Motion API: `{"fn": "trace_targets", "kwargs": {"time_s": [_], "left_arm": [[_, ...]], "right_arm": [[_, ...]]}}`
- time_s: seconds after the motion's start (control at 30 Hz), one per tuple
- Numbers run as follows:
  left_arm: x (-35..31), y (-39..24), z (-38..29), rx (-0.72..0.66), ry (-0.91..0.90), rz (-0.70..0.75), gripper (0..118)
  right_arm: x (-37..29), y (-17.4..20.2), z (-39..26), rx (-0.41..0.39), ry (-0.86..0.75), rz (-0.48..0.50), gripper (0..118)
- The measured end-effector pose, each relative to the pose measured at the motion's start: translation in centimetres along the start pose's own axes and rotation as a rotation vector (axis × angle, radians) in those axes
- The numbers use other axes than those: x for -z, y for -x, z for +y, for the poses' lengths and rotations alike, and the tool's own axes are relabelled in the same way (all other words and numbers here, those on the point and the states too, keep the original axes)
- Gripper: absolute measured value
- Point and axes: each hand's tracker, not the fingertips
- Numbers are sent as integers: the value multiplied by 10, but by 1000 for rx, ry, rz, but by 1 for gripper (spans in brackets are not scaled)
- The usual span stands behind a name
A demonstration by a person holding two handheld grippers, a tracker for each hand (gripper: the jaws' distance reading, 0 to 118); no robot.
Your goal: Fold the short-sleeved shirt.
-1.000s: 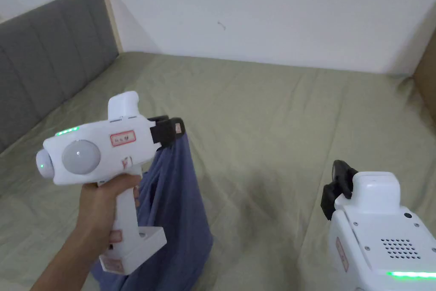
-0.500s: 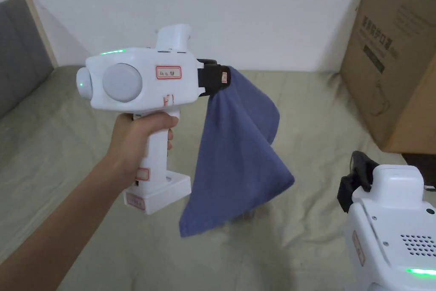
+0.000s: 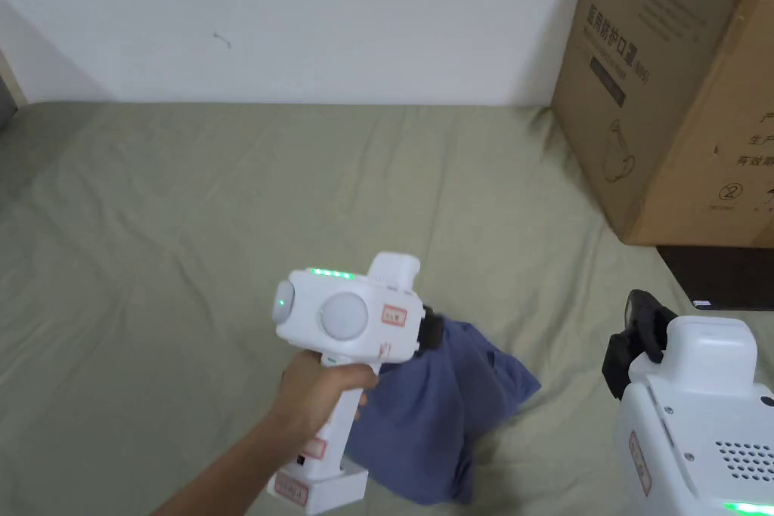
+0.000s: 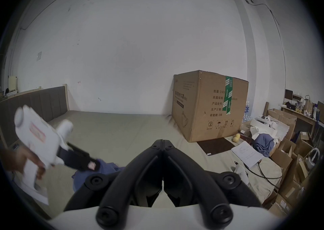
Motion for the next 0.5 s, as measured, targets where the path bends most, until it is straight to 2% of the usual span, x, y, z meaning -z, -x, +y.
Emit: {"fn": "trace_targets", "kwargs": {"time_s": [0.23, 0.33, 0.37, 0.4, 0.43, 0.47, 0.5], "left_arm": [[81, 12, -53, 35, 220, 198, 2], [88, 13, -62, 24, 199, 217, 3], [83, 10, -62, 17, 178, 218, 6], [80, 9, -60, 7, 171, 213, 14], [75, 9, -57, -18, 170, 193, 34], [67, 9, -54, -50, 156, 146, 68], [55, 7, -51, -77, 133, 104, 88]], "right_arm": [[4, -5, -12, -11, 41, -5, 0], [5, -7, -13, -12, 51, -11, 0], [4, -7, -13, -14, 53, -12, 0], [4, -8, -13, -15, 53, -15, 0], [3, -8, -12, -15, 53, -15, 0], [2, -8, -11, -15, 51, -15, 0], [1, -8, -9, -15, 48, -15, 0]]}}
